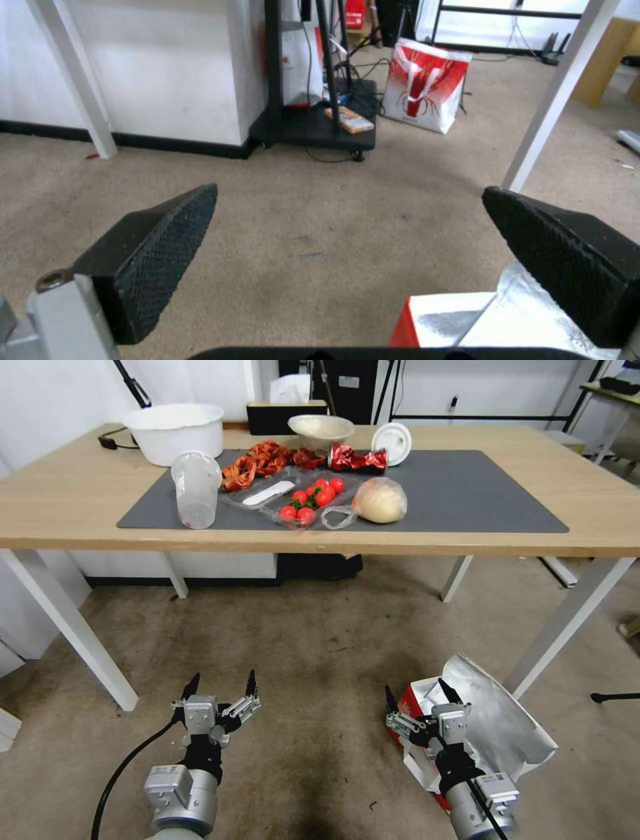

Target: Pick up the food delivery bag from the floor and place it on the table.

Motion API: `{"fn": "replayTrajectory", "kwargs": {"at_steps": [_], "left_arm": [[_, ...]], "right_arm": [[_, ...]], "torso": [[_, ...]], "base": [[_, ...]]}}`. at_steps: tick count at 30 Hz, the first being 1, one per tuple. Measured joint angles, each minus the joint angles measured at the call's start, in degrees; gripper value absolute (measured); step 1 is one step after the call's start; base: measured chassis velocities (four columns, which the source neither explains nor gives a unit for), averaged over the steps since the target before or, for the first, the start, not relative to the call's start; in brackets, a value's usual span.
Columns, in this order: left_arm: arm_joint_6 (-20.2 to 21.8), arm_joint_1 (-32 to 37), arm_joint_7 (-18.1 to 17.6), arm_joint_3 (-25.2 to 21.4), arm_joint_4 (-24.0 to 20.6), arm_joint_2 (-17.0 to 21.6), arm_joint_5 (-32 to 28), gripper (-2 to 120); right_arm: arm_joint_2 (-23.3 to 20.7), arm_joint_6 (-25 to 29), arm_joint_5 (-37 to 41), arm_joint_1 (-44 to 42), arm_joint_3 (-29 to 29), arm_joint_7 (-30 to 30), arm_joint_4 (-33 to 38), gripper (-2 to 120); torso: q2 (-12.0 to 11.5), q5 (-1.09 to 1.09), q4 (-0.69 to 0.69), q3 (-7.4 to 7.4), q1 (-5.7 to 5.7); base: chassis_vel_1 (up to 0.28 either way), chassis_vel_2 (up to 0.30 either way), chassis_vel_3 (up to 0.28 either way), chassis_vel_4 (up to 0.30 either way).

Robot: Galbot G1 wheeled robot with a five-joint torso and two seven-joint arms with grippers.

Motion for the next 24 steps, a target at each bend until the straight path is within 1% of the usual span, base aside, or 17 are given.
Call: {"fn": "replayTrajectory", "kwargs": {"at_steps": [2,4,8,15,19,23,24], "left_arm": [[0.0,0.0,0.0,0.0,0.0,0.0,0.0,100],[-0.1,0.1,0.0,0.0,-0.1,0.1,0.0,100],[-0.1,0.2,0.0,0.0,-0.1,0.1,0.0,100],[-0.5,0.2,-0.1,0.0,-0.3,0.4,-0.1,100],[-0.5,0.0,-0.1,0.0,-0.3,0.4,-0.2,100],[-1.0,-0.1,-0.2,0.0,0.0,0.5,-0.2,100],[-1.0,-0.1,-0.2,0.0,0.0,0.5,-0.2,100]], "right_arm": [[0.0,0.0,0.0,0.0,0.0,0.0,0.0,100],[0.0,0.0,-0.1,0.1,0.0,-0.1,-0.1,100],[0.0,0.1,-0.1,0.1,-0.1,-0.1,-0.3,100],[0.0,0.1,-0.6,0.2,-0.5,-0.3,-0.3,100],[0.0,0.1,-0.8,0.1,-0.5,-0.3,-0.2,100],[0.0,0.2,-0.9,0.1,-0.4,-0.4,-0.2,100],[0.0,0.2,-0.9,0.1,-0.4,-0.4,-0.2,100]], "torso": [[-0.2,0.0,0.0,-0.12,-0.07],[-0.9,0.0,0.0,-0.67,-0.22],[-1.5,0.0,0.0,-1.18,-0.35],[-3.4,0.0,0.0,-2.58,-0.8],[-4.0,0.0,0.0,-3.03,-0.95],[-5.1,-0.01,0.0,-4.02,-1.11],[-5.1,-0.01,0.0,-4.02,-1.11]], "base": [[0.0,0.0,0.0,0.0],[0.0,0.0,0.0,0.0],[0.0,0.0,0.0,0.0],[0.0,0.0,0.0,0.0],[0.0,0.0,0.0,0.0],[0.0,0.0,0.0,0.0],[0.0,0.0,0.0,0.0]]}}
